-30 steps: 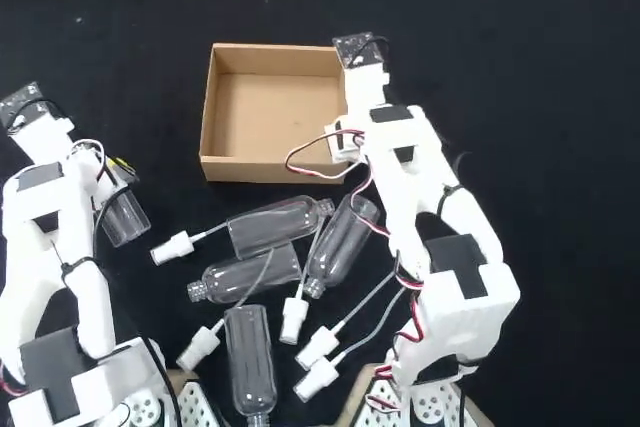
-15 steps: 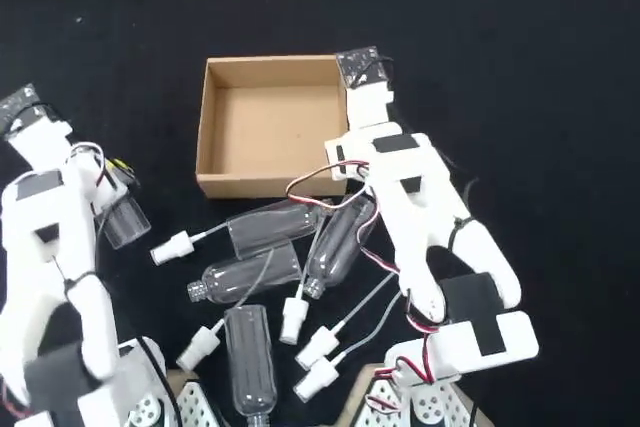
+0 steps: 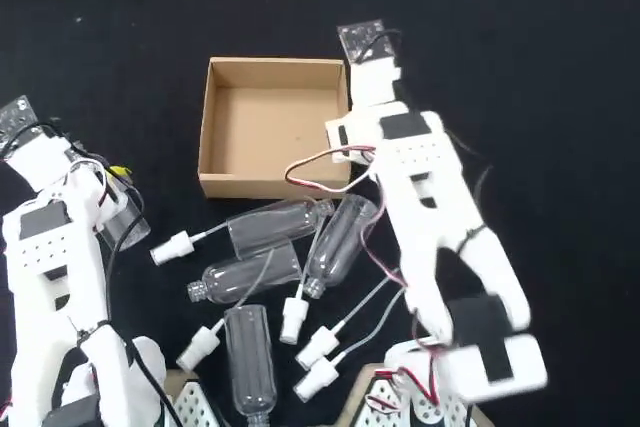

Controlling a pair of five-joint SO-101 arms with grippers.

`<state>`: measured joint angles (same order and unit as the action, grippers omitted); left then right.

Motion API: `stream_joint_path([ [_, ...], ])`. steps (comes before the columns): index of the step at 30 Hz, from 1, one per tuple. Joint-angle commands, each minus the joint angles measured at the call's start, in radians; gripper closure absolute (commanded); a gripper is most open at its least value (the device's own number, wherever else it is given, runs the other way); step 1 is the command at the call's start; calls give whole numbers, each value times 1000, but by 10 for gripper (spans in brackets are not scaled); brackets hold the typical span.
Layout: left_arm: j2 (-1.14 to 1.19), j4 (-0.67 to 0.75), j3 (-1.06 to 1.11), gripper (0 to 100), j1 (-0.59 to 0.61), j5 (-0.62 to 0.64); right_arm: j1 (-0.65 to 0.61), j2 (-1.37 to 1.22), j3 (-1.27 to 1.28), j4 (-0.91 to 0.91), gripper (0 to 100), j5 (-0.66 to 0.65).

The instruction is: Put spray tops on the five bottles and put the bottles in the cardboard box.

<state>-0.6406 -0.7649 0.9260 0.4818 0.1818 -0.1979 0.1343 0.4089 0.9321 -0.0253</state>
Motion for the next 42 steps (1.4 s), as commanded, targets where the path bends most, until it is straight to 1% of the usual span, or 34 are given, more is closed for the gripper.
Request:
stream_joint_path([
  [1, -37, 15, -24, 971, 36, 5, -18, 145, -59, 126, 801, -51],
  [4, -28, 15, -38, 971, 71, 8, -14, 211, -58, 262, 806, -180],
  [6, -26, 15, -36, 971, 70, 8, 2, 252, -56, 350, 832, -273],
  [8, -26, 15, -36, 971, 56, 8, 9, 298, -38, 433, 845, -396],
  [9, -26, 15, -36, 971, 45, 8, 8, 321, -24, 471, 847, -471],
  [13, -26, 15, -36, 971, 31, 8, 8, 383, 61, 603, 847, -853],
  [15, -26, 15, -36, 971, 42, 9, 8, 403, 117, 634, 846, -997],
  [17, -26, 14, -41, 971, 77, 9, 0, 414, 179, 634, 846, -1094],
  [19, -26, 15, -45, 971, 113, 11, -26, 426, 236, 617, 846, -1132],
  [21, -26, 15, -45, 971, 142, 25, -80, 438, 286, 603, 846, -1135],
  [25, -26, 17, -54, 971, 200, 97, -247, 470, 378, 601, 846, -1134],
  [29, -26, 17, -62, 971, 272, 149, -371, 473, 463, 551, 846, -1140],
  [33, -26, 20, -64, 971, 320, 187, -463, 473, 530, 505, 846, -1142],
  [38, -25, 63, -56, 971, 344, 186, -566, 481, 611, 465, 846, -1134],
  [42, -25, 63, -54, 971, 344, 183, -609, 481, 633, 459, 847, -1134],
])
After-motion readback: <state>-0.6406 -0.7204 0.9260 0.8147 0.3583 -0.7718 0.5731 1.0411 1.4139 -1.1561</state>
